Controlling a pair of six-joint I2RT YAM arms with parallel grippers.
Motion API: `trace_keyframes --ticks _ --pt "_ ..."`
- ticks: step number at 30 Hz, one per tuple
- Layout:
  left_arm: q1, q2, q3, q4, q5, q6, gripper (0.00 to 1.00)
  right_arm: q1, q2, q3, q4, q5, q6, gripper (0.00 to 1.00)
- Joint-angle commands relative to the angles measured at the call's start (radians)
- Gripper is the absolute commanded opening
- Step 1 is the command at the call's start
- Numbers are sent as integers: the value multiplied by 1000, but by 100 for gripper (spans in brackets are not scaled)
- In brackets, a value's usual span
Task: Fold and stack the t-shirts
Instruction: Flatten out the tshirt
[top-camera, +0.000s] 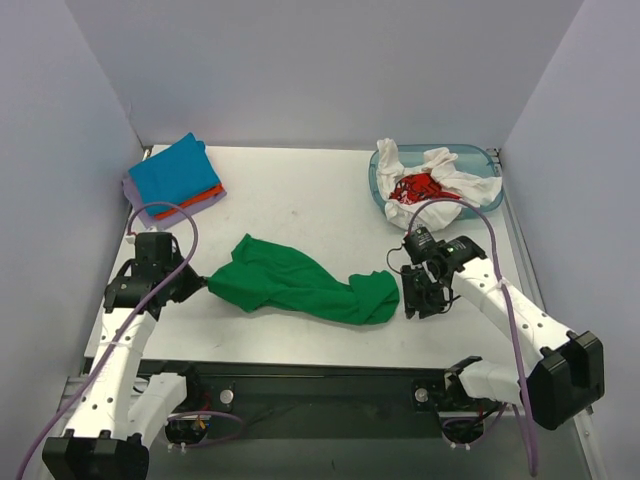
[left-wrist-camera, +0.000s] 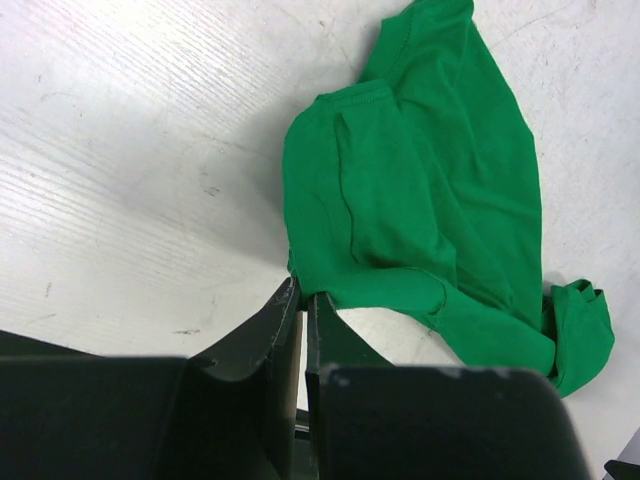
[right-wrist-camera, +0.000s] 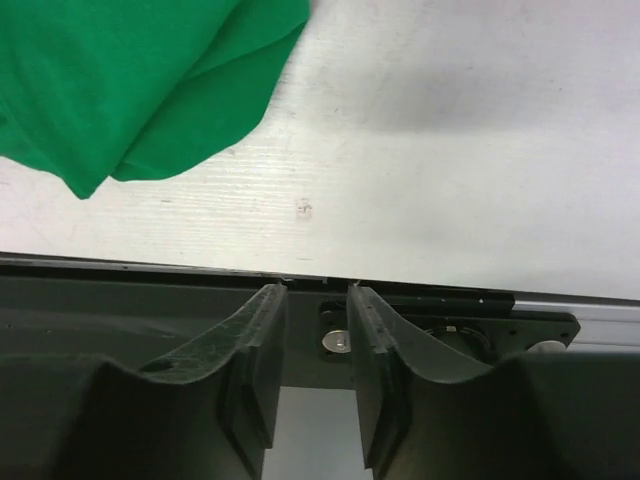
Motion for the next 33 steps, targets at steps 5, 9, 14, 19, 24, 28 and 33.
trace_keyframes --ticks 5,9,14,19,24,28,33 --pt "7 -27 -38 24 56 9 0 -7 66 126 47 -24 -61 40" --pt "7 -38 -58 30 78 3 0 5 189 229 183 -113 -88 41" --pt "7 -47 -76 36 91 -5 0 71 345 340 286 -164 -114 41" --pt "6 -46 -93 46 102 -8 0 132 526 427 291 -143 -158 40" --pt "7 -47 -108 52 105 -10 0 151 634 461 287 -104 -186 38" --pt "6 -50 -119 53 105 -11 0 151 665 449 282 -69 -200 37" --pt "7 -47 -125 53 108 -10 0 154 715 444 290 -21 -218 35"
